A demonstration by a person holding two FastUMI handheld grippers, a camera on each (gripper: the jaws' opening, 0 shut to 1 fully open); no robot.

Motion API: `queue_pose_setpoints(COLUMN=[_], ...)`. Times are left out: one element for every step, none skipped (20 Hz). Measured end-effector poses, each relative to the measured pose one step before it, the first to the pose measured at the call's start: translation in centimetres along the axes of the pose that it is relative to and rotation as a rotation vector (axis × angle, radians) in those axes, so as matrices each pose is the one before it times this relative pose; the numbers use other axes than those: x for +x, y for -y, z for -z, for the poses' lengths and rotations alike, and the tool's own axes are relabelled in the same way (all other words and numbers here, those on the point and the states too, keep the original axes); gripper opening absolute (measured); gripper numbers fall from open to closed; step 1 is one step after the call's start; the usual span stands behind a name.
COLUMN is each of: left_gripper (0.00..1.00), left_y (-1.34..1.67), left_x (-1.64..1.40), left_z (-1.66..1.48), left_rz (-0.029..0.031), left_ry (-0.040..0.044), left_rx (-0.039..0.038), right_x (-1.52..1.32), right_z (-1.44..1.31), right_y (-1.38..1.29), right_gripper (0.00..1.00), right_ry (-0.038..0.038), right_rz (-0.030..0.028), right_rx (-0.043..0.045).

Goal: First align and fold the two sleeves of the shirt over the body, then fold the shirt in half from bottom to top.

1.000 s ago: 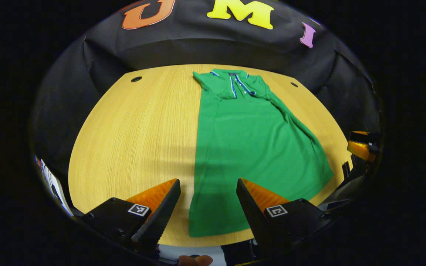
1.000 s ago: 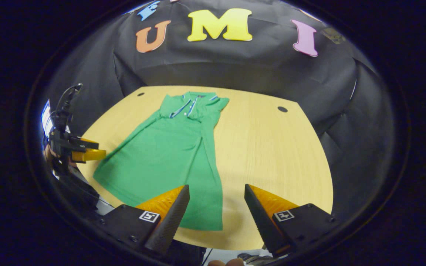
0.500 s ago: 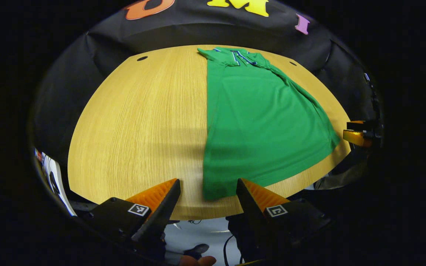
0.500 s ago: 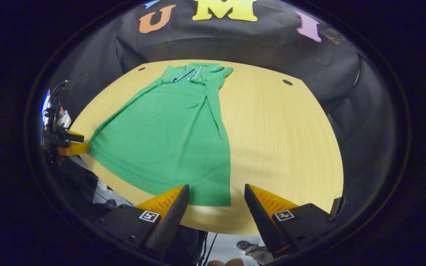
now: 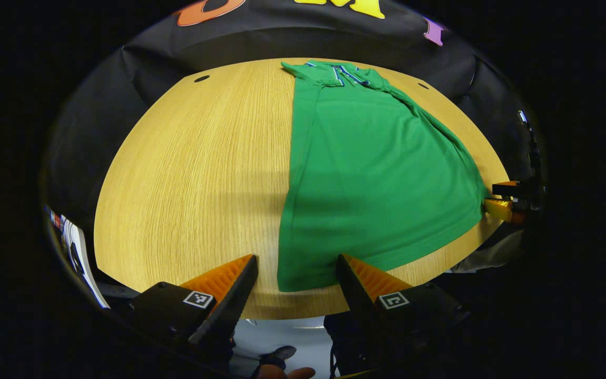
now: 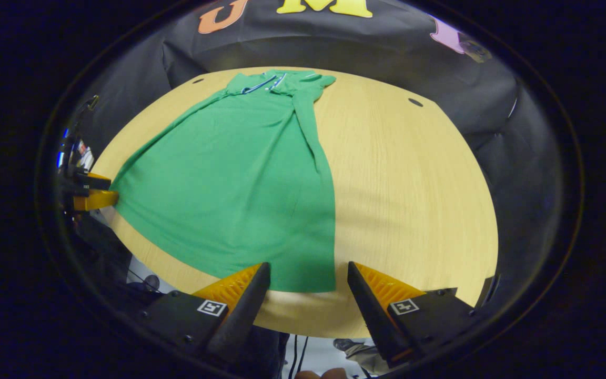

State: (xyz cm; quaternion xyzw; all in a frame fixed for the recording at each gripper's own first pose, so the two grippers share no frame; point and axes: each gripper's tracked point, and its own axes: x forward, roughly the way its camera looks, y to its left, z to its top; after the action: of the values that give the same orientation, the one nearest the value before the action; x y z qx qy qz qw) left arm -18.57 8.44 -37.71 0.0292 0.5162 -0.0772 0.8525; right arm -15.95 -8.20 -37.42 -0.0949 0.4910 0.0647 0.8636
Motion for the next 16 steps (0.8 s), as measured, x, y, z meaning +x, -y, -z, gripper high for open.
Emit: queue_pose_setpoints(left_gripper=[0.98, 0.98, 0.99, 0.99, 0.99, 0.98, 0.96, 0.91, 0.87, 0.85, 0.66, 0.47, 0.36, 0.10, 0.06, 0.05], left_y=[0.100, 0.031, -0.003, -0.040, -0.032, 0.058, 0.160, 0.216, 0.321, 0.312, 0.384, 0.535, 0.341, 0.013, 0.382, 0.210], left_x=[0.111, 0.083, -0.001, -0.061, 0.101, 0.044, 0.040, 0.130, 0.088, 0.015, -0.026, -0.031, 0.179, 0.051, 0.091, -0.043], left_z=[-0.036, -0.123, -0.045, -0.161, 0.068, -0.025, -0.037, -0.118, -0.068, -0.290, -0.103, -0.191, -0.061, -0.016, -0.131, 0.009], left_rz=[-0.00113, -0.00293, -0.00444, -0.00340, -0.00420, -0.00524, -0.00148, 0.00116, 0.00502, 0.00819, 0.01210, 0.02296, 0.00838, -0.00565, 0.01688, 0.01551], left_ry=[0.00124, 0.00375, 0.00062, 0.00022, 0.00057, -0.00644, -0.00614, -0.00310, -0.00224, 0.00548, 0.00194, -0.00024, 0.00190, -0.00004, 0.00209, 0.00228], left_rx=[0.00160, -0.00145, -0.00471, -0.00590, -0.01027, -0.01312, -0.00673, -0.00113, 0.00281, 0.00953, 0.00836, 0.00928, 0.00093, 0.00321, 0.00906, 0.00423], right_x=[0.127, 0.012, 0.051, -0.043, 0.082, 0.059, -0.021, -0.110, 0.103, -0.086, 0.007, -0.026, 0.030, -0.142, 0.208, -0.354], right_z=[0.109, 0.093, 0.063, 0.068, -0.068, 0.008, 0.060, -0.202, 0.237, -0.181, 0.114, -0.116, 0.000, -0.170, 0.025, -0.177], right_y=[0.008, -0.014, -0.196, -0.050, -0.116, -0.243, -0.509, -0.344, -0.285, -0.512, -0.002, 0.028, 0.009, -0.041, -0.107, 0.019], right_gripper=[0.96, 0.89, 0.96, 0.95, 0.88, 0.81, 0.81, 0.63, 0.49, 0.35, 0.24, 0.12, 0.12, 0.07, 0.07, 0.00], right_ry=[-0.00111, -0.00460, -0.00639, -0.00894, 0.00447, 0.00079, -0.00423, 0.00212, -0.00828, 0.00230, -0.00473, -0.00934, -0.01090, -0.00446, -0.01639, -0.00788], right_rz=[-0.00537, -0.00628, -0.01485, -0.00729, -0.00233, -0.00543, -0.00896, -0.00236, 0.00042, -0.01470, 0.00491, 0.00260, -0.00378, -0.00895, -0.01562, -0.01314], right_rx=[0.00356, 0.00912, 0.01691, 0.01703, 0.00061, -0.01241, -0.00959, -0.01107, -0.01167, -0.00645, -0.00838, -0.00577, 0.00974, 0.02837, 0.03396, 0.02666])
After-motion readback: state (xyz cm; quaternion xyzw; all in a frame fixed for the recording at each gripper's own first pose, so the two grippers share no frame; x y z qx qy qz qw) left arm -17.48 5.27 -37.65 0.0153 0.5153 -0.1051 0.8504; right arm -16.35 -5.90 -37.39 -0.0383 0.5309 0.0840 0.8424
